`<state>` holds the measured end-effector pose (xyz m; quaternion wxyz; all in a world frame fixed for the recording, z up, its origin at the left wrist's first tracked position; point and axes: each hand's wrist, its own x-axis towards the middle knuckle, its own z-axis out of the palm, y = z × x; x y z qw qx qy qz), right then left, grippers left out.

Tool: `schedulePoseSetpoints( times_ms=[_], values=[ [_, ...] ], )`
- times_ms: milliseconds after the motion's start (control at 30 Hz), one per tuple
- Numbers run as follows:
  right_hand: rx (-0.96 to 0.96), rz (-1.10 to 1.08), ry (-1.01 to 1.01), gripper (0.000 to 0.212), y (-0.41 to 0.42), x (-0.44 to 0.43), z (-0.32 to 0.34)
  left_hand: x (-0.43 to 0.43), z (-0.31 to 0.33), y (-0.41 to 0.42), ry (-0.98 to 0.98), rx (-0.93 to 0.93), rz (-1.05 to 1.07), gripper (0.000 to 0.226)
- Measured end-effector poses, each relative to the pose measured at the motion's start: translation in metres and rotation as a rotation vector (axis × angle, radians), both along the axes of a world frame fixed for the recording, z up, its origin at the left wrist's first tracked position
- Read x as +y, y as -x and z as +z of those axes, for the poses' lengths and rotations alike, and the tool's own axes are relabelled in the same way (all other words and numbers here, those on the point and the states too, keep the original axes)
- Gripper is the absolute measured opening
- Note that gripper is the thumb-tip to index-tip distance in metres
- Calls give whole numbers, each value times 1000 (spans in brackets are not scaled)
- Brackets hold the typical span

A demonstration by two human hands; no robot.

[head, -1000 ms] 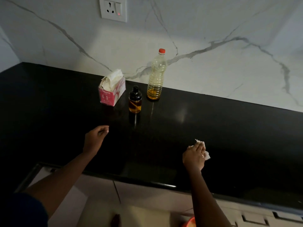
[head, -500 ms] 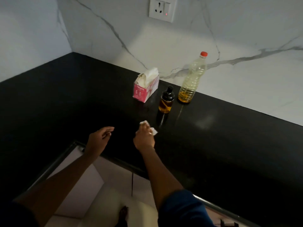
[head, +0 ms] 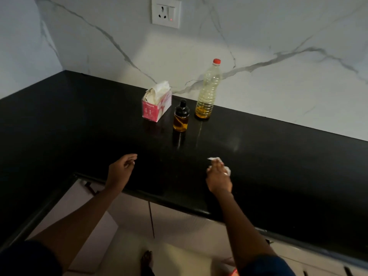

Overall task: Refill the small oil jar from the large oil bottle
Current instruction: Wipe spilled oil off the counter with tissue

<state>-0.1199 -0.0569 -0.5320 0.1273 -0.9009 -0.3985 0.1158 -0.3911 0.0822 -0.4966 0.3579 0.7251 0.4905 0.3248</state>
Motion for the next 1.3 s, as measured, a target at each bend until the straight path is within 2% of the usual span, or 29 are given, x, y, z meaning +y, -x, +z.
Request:
schedulePoseSetpoints(
  times_ms=[100, 233, 400, 633, 733, 833, 1100, 1300],
  values=[
    [-52, -165, 25, 54, -25, -38, -1, -21, -3, -7, 5, -19, 1, 28],
    [-11, -262, 102, 55, 0, -37, 3, -53, -6, 2, 3, -68, 29, 29],
    [4, -78, 29, 55, 65, 2, 10, -84, -12, 31, -18, -70, 78, 30],
    [76, 314, -49, 59, 165, 57, 13, -111, -17, 67, 40, -54, 167, 30],
    [24, 523, -66, 56, 192, 59, 6, -112, -18, 74, 37, -36, 182, 31],
    [-16, 615, -59, 60, 196, 39, 0, -116, -22, 74, 50, -30, 144, 30],
    [-107, 417, -116, 63, 120, -71, 2, -145, -28, 43, 103, -126, -71, 30],
    [-142, 142, -127, 63, 59, -176, 2, -188, -39, -5, 220, -137, -266, 30]
  ],
)
